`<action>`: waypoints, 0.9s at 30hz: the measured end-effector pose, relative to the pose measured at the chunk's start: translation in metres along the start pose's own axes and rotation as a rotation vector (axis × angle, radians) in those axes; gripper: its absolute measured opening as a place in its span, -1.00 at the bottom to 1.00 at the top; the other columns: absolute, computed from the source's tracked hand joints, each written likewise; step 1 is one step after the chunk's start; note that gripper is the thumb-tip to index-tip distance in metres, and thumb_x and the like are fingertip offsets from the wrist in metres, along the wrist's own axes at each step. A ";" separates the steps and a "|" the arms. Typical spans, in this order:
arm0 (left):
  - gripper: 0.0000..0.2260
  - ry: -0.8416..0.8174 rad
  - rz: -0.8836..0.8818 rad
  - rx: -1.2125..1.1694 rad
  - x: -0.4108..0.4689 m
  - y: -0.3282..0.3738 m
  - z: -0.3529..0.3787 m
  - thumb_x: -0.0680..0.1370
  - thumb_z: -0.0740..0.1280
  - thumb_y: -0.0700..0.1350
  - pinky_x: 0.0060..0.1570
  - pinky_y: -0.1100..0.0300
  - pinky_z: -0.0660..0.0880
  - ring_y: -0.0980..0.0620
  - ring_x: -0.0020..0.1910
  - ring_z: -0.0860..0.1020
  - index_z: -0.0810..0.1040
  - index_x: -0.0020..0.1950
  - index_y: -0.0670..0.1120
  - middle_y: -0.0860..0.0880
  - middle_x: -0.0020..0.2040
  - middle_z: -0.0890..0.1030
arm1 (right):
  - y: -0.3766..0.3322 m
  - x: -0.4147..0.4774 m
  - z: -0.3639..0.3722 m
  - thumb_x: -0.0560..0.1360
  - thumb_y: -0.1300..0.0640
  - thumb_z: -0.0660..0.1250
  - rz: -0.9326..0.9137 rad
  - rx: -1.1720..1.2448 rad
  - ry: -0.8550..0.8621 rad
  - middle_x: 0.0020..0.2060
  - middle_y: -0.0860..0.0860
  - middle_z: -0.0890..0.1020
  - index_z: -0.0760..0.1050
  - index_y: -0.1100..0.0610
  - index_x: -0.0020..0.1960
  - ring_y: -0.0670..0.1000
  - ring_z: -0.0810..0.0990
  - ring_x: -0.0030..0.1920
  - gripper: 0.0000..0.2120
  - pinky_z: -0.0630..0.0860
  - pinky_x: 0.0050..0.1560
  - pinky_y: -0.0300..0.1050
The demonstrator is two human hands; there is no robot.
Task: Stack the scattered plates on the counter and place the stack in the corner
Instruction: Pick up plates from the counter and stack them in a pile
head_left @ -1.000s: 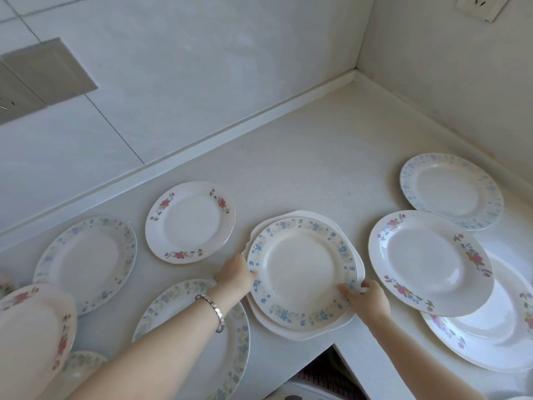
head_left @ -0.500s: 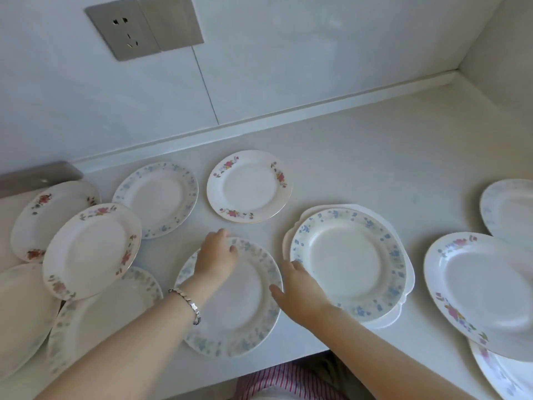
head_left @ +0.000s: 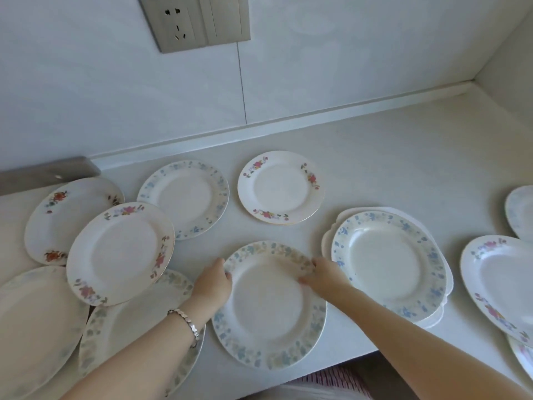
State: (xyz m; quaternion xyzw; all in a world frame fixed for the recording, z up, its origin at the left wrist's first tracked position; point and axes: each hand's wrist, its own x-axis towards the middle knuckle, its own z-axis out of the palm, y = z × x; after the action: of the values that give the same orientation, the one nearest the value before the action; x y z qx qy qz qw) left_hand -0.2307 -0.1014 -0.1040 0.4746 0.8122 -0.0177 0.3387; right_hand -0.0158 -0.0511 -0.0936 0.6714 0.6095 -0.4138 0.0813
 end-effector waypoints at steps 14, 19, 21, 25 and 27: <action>-0.91 -0.488 -0.157 -0.899 -0.014 0.139 0.008 0.52 0.25 -0.09 -0.04 0.10 0.46 -0.05 -0.14 0.51 0.50 -0.04 -0.07 -0.10 -0.06 0.54 | 0.106 -0.020 -0.118 0.38 0.09 0.46 0.155 0.395 0.449 -0.34 -0.04 0.58 0.58 0.10 -0.07 0.01 0.53 -0.33 -0.84 0.46 -0.29 -0.15; -0.46 -0.399 -0.075 -0.765 -0.023 0.194 0.041 0.35 0.27 0.03 0.19 0.05 0.48 -0.14 0.20 0.51 0.41 0.33 -0.04 -0.10 0.26 0.52 | 0.150 -0.002 -0.131 0.40 0.11 0.43 0.248 0.385 0.467 -0.25 0.06 0.59 0.60 0.15 0.02 0.10 0.53 -0.24 -0.78 0.43 -0.27 -0.15; -0.45 -0.345 -0.053 -0.685 -0.027 0.209 0.046 0.39 0.25 -0.01 0.19 0.10 0.45 -0.14 0.26 0.48 0.34 0.39 -0.04 -0.07 0.32 0.48 | 0.162 0.003 -0.133 0.40 0.13 0.42 0.249 0.393 0.487 -0.27 0.08 0.59 0.61 0.19 0.01 0.10 0.52 -0.24 -0.79 0.45 -0.24 -0.12; -0.44 -0.261 -0.074 -0.442 -0.031 0.232 0.056 0.49 0.19 -0.11 0.32 0.07 0.33 -0.19 0.40 0.25 0.14 0.48 -0.12 -0.16 0.45 0.22 | 0.174 0.013 -0.129 0.41 0.08 0.39 0.258 0.409 0.494 -0.20 0.11 0.63 0.61 0.16 -0.03 0.12 0.55 -0.21 -0.81 0.43 -0.24 -0.12; -0.39 -0.260 -0.103 -0.322 -0.032 0.241 0.060 0.52 0.18 -0.10 0.31 0.06 0.29 -0.19 0.41 0.15 0.00 0.51 -0.17 -0.20 0.47 0.08 | 0.176 0.019 -0.127 0.39 0.01 0.38 0.265 0.395 0.517 -0.11 0.13 0.63 0.61 0.10 -0.04 0.12 0.57 -0.19 -0.79 0.43 -0.27 -0.14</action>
State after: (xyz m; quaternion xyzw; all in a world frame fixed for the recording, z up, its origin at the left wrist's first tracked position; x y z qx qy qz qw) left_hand 0.0002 -0.0146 -0.0619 0.3662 0.7771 0.0338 0.5108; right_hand 0.1963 -0.0022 -0.0939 0.8301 0.4255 -0.3258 -0.1542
